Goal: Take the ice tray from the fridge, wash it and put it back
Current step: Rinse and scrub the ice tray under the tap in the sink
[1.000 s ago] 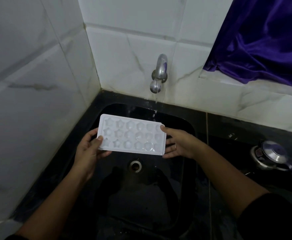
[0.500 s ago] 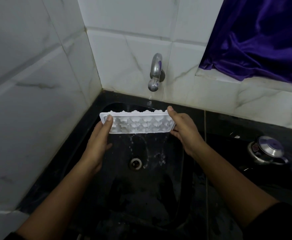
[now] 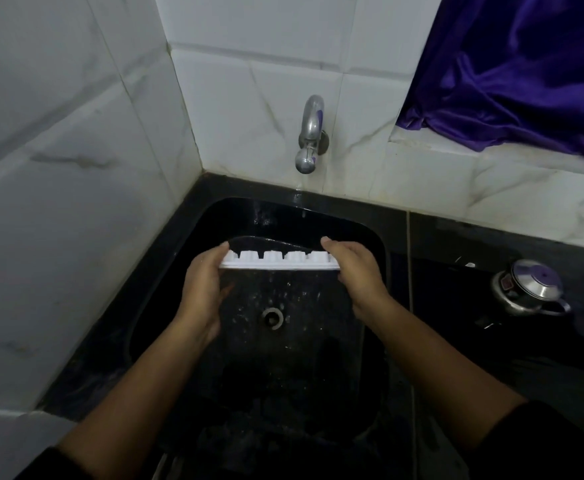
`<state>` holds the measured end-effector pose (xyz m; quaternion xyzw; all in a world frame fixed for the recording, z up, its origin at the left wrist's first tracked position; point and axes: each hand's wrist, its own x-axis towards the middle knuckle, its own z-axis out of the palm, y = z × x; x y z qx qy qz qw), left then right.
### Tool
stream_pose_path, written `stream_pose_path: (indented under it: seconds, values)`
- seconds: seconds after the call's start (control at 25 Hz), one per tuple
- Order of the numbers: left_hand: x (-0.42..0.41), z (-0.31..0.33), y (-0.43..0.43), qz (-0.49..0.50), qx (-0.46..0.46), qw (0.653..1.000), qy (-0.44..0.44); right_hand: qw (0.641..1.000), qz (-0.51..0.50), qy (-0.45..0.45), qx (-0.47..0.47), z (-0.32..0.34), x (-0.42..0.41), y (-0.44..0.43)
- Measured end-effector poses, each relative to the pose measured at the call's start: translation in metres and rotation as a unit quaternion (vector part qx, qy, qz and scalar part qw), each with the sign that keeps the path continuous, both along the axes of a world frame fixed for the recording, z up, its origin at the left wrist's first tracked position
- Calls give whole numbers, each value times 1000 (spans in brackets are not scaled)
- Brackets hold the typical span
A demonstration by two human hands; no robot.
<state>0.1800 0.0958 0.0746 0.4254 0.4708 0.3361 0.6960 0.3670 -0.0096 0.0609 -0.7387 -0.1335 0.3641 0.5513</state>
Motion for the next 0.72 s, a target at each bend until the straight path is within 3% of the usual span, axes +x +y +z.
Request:
stream_pose_path:
  seconds: [0.12,0.2,0.28,0.32,0.36,0.44,0.52,0.6,0.72]
  values:
    - [-5,8,16,20,97,995,-28,999,22,39,19,32,5,7]
    - [-10,17,22,47,205,973,-92,994,5,-18,111,47,7,11]
    - [-15,4,16,29,291,954,-62,981,-18,-110,158,36,0,3]
    - [-19,-13,10,11,292,956,-14,983,-26,-131,126,20,-8,-5]
    - [-25,-34,4,-17,235,971,33,991,-21,-113,63,-3,-15,-14]
    - [-36,-57,-7,-58,60,993,87,997,30,-25,-72,-28,-26,-25]
    - [-41,-56,-8,-75,37,992,95,996,43,-36,-72,-20,-23,-24]
    - [-43,-40,-6,-19,131,991,32,995,5,-96,7,7,-17,-18]
    - [-50,-21,-13,0,300,953,-27,967,-64,-219,116,35,-35,-28]
